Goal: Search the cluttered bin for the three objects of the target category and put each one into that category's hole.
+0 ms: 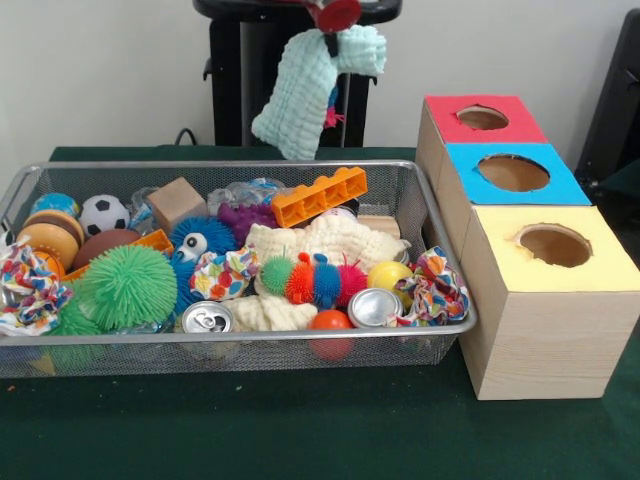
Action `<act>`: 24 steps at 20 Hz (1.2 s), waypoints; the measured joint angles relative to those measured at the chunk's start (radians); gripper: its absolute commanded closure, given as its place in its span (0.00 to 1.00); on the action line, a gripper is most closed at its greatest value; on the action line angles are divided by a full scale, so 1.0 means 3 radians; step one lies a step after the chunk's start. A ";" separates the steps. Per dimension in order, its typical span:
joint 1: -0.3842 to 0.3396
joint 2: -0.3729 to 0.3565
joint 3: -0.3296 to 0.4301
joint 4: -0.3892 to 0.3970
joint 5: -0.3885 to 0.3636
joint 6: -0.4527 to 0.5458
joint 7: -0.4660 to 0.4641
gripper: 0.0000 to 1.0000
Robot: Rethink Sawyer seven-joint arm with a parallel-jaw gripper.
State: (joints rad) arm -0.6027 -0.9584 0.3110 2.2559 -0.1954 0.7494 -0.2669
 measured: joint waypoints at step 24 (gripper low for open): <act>0.0293 0.0700 0.0181 -0.0866 0.0055 0.0026 0.0000 1.00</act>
State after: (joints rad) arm -0.5148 -0.7485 0.3653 1.9960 -0.1790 0.7570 -0.2669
